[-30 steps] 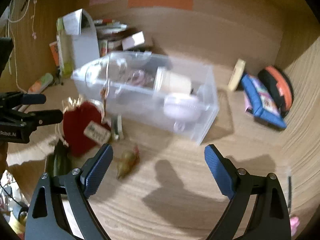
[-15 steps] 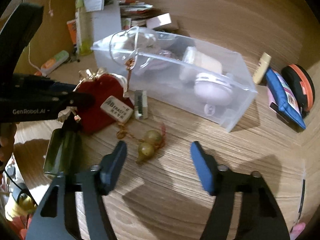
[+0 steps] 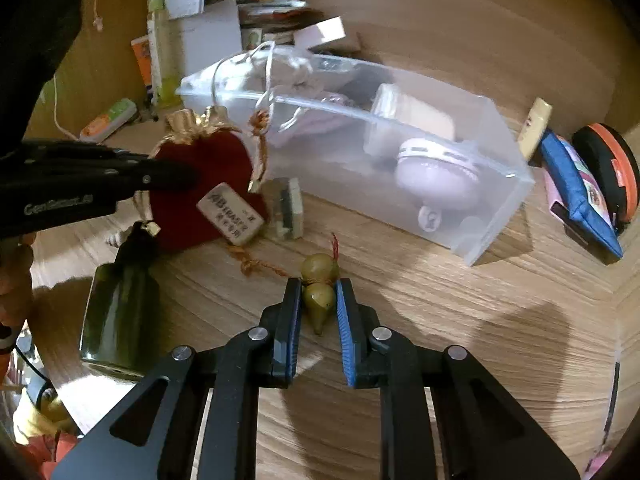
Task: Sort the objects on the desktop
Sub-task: 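Carry the pouch and bead ornament into the clear box and open both grippers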
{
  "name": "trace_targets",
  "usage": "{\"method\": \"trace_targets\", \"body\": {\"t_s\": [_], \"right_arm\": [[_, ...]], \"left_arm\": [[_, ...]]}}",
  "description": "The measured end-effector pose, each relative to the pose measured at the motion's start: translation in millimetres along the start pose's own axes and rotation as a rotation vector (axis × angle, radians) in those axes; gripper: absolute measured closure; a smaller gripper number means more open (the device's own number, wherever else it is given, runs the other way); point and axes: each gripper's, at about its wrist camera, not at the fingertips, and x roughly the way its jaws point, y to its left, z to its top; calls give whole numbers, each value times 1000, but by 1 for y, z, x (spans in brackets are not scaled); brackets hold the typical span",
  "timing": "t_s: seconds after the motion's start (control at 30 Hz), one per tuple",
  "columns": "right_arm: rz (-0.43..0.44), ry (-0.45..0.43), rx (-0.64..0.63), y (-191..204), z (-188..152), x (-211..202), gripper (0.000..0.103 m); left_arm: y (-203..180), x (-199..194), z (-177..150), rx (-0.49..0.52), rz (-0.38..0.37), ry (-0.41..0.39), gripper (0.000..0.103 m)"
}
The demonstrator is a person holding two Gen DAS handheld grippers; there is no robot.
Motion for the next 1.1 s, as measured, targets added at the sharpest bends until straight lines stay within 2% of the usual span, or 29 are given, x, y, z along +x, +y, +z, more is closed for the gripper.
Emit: {"method": "trace_targets", "body": {"t_s": [0.77, 1.1], "right_arm": [[-11, -183, 107, -40, 33, -59, 88], [-38, -261, 103, -51, 60, -79, 88]], "left_arm": [[11, -74, 18, -22, 42, -151, 97], [12, -91, 37, -43, 5, -208, 97]]}}
